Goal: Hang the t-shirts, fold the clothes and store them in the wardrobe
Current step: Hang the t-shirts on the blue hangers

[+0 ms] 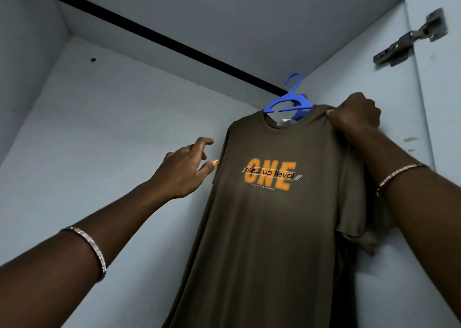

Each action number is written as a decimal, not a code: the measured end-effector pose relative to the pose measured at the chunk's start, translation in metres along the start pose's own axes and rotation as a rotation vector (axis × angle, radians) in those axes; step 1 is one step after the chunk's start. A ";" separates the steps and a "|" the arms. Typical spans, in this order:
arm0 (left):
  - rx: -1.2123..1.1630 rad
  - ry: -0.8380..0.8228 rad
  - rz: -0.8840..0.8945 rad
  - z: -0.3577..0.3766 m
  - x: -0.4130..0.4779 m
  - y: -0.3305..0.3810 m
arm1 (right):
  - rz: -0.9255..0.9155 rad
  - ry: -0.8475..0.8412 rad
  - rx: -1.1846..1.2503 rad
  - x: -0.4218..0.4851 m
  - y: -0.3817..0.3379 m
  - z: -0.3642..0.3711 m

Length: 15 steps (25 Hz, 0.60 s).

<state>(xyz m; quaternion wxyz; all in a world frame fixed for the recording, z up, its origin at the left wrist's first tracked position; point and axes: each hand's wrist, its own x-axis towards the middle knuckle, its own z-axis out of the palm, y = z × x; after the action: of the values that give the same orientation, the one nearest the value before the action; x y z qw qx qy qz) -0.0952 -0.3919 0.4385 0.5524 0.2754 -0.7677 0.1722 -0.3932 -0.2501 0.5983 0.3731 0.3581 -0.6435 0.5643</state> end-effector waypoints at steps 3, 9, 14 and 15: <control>0.033 -0.015 0.018 0.009 0.014 0.003 | -0.010 0.031 -0.057 0.015 -0.009 0.011; 0.063 -0.014 0.022 0.025 0.026 0.008 | -0.098 0.038 -0.124 0.033 -0.014 0.042; 0.087 -0.054 0.043 0.038 0.025 0.010 | -0.172 0.030 -0.206 0.034 -0.008 0.045; 0.088 -0.066 0.039 0.041 0.024 0.010 | -0.195 0.041 -0.233 0.033 -0.007 0.042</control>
<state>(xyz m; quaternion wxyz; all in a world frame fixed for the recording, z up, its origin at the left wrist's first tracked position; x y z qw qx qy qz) -0.1383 -0.4128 0.4479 0.5106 0.2900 -0.7824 0.2073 -0.4058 -0.2941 0.6268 0.4782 0.3615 -0.6590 0.4543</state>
